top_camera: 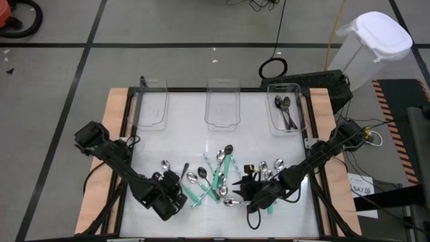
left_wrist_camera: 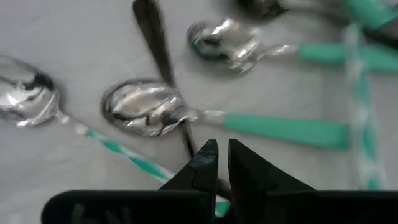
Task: Sort silverware by color (type)
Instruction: Put the black spoon into the right transparent bin
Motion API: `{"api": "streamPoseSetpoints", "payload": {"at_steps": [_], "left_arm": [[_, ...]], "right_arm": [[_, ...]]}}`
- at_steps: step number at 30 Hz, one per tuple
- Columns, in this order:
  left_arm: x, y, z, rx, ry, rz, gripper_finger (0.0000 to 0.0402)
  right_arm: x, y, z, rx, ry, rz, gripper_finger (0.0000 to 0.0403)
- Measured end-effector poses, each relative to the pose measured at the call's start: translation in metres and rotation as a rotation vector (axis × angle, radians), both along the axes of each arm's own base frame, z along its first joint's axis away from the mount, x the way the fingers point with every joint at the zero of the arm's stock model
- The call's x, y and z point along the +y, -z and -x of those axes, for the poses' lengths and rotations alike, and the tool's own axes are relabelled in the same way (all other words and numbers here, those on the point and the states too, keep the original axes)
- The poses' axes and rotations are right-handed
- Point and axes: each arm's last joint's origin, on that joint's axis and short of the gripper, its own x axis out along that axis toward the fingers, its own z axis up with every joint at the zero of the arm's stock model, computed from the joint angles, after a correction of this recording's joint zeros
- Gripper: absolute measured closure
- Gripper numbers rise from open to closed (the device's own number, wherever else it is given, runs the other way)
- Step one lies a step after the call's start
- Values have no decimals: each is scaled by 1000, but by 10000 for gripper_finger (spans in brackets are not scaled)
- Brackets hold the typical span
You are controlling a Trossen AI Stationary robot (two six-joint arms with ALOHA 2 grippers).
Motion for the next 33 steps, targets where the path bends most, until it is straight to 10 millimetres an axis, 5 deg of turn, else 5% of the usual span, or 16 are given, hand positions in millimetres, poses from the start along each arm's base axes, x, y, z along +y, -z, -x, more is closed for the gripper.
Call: {"api": "streamPoseSetpoints", "payload": {"at_steps": [14,25,33], "left_arm": [[-4,10,-3,42,-8,-11,362],[0,13,-3,73,-36,-24,301],[2,19,-5,87,-55,-37,298]], "right_arm": [[0,-1,0,-12,37,-58,287],[1,-2,-1,-24,44,-77,287],[1,-2,-1,-27,55,-94,287]]}}
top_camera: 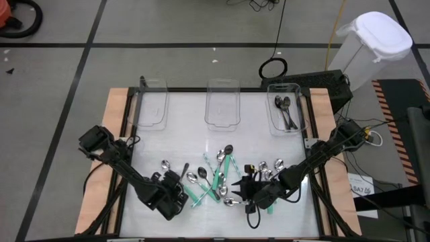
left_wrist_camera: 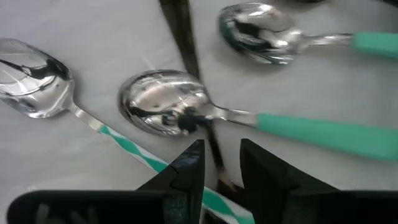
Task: Sort silverware by color (type)
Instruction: Put the black spoon into the right transparent bin
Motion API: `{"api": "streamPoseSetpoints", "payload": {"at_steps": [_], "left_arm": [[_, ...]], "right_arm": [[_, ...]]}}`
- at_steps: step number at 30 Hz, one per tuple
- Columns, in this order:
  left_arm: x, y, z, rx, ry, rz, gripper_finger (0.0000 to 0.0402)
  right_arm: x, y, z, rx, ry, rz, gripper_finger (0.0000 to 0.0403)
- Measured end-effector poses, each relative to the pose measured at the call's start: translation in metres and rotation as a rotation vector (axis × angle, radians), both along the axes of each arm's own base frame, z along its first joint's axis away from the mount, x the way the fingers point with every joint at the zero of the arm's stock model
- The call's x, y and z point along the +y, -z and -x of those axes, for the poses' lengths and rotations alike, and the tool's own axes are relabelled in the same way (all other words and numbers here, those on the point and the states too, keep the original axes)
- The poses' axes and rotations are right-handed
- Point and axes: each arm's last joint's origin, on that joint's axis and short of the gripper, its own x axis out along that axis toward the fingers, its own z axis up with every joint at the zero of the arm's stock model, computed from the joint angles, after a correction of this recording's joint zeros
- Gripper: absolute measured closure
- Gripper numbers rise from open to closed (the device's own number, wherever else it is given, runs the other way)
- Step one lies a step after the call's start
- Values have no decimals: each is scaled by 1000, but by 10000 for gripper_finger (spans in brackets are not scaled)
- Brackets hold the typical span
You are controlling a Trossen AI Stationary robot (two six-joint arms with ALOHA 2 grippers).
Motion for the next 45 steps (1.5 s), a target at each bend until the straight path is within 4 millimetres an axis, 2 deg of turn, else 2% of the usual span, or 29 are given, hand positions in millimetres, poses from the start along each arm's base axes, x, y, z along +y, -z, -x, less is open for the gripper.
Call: {"api": "streamPoseSetpoints", "payload": {"at_steps": [5,11,14,20,27,32,36,45], "left_arm": [[0,16,-4,39,-11,-23,298],[0,19,-5,50,-20,-20,302],[0,19,-6,54,-17,-12,319],[0,20,-6,64,-2,-7,387],[4,19,-8,92,12,-15,392],[6,4,-14,136,23,-88,392],[4,-22,-24,114,19,-132,393],[5,-59,-41,82,50,-206,393]], "right_arm": [[0,0,0,-1,4,-7,287],[0,0,0,2,-6,-9,287],[1,0,0,8,-19,-12,287],[1,0,0,8,-23,-6,287],[1,0,0,8,-24,-4,287],[1,0,0,7,-28,2,287],[1,0,0,7,-28,3,287],[1,0,0,4,-28,1,287]]}}
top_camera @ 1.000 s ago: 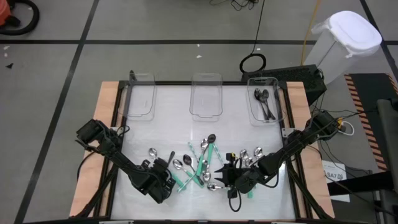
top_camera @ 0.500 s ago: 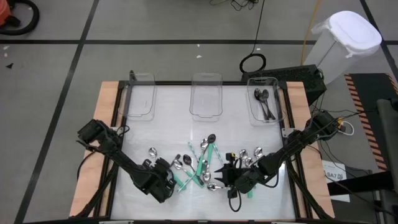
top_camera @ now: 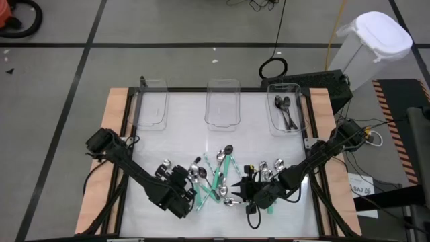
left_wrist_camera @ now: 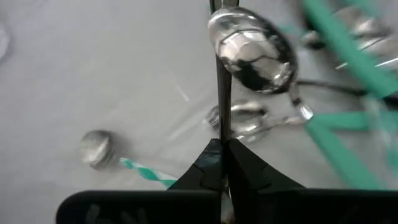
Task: Sort silverware by color (type)
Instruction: Put the black spoon into the right transparent bin
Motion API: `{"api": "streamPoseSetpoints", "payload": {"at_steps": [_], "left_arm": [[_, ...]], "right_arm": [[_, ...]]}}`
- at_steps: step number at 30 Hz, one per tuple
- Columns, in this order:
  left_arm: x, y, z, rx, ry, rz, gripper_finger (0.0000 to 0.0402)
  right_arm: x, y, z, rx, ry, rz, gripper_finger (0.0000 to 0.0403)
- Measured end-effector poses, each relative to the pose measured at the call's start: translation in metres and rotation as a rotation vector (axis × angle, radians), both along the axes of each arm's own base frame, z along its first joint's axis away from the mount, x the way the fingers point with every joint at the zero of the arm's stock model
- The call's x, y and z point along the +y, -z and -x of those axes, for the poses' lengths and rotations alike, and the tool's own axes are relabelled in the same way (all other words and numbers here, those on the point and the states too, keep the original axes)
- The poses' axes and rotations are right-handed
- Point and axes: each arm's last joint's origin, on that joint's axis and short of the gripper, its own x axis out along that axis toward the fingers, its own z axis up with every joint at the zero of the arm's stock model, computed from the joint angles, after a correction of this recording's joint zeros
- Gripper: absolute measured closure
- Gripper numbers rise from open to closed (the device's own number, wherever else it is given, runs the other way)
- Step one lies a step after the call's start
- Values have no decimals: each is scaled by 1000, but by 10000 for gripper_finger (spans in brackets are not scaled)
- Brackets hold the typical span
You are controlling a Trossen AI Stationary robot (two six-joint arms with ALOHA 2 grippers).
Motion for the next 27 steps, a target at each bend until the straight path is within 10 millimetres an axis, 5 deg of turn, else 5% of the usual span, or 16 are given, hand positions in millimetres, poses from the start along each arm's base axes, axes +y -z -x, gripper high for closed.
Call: {"api": "streamPoseSetpoints", "payload": {"at_steps": [19,27], "left_arm": [[9,-16,-19,-6,148,-57,394],[7,-17,-32,-6,363,-100,394]], "right_arm": [[0,0,0,-4,-3,16,287],[1,-9,-2,-99,-31,274,287]]}}
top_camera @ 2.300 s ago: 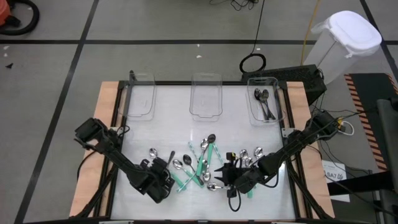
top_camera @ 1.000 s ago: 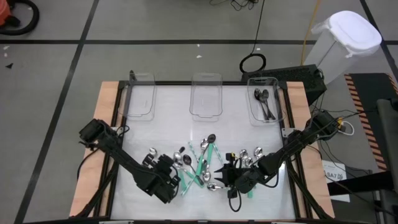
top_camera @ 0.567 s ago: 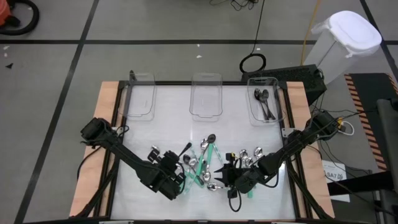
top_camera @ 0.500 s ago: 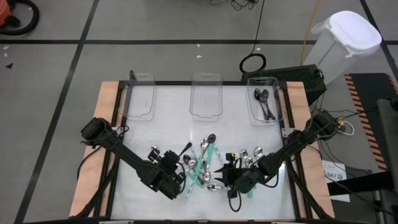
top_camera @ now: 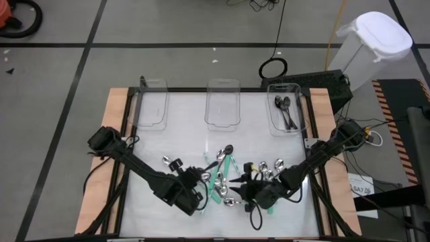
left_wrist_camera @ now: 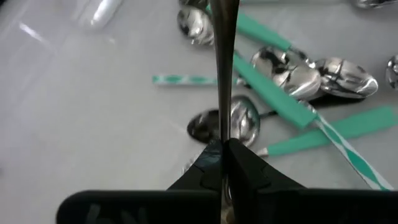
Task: Sort silverware by color (type)
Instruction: Put the black spoon into the right transparent bin
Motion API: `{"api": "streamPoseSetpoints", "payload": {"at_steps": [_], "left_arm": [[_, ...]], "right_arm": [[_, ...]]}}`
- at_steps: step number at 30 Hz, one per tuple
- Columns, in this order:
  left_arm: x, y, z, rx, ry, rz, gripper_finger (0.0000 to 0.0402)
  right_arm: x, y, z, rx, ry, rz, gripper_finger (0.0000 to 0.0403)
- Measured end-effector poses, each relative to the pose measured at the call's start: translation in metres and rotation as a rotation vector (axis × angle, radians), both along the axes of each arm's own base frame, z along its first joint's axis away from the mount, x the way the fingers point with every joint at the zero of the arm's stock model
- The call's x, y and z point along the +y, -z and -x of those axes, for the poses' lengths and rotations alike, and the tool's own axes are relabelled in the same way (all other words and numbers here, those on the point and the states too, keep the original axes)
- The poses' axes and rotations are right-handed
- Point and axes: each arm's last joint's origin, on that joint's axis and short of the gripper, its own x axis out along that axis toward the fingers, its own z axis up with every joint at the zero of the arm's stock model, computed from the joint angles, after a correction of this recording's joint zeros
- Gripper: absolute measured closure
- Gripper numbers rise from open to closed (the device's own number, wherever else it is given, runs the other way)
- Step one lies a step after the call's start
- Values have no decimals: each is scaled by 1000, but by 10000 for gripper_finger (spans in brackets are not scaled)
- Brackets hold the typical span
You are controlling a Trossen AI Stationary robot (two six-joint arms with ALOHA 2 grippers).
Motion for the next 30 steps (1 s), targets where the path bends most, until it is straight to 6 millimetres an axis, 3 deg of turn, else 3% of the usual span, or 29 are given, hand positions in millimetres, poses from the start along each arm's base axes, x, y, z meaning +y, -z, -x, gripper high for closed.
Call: {"api": "streamPoseSetpoints", "payload": {"at_steps": [7,14,18,26,30], "left_arm": [[1,-3,-18,-35,196,-45,394],[3,-6,-26,-32,310,-95,394],[6,-6,-28,-10,356,-126,394],[9,-10,-38,9,557,-260,394],[8,-12,-42,5,630,-306,394]], "right_arm": [[-1,-1,0,32,-99,280,286],[5,-4,6,10,-41,457,286],[12,-5,12,-29,17,427,278],[14,-5,14,-94,115,205,210],[14,-5,14,-101,129,176,186]]}}
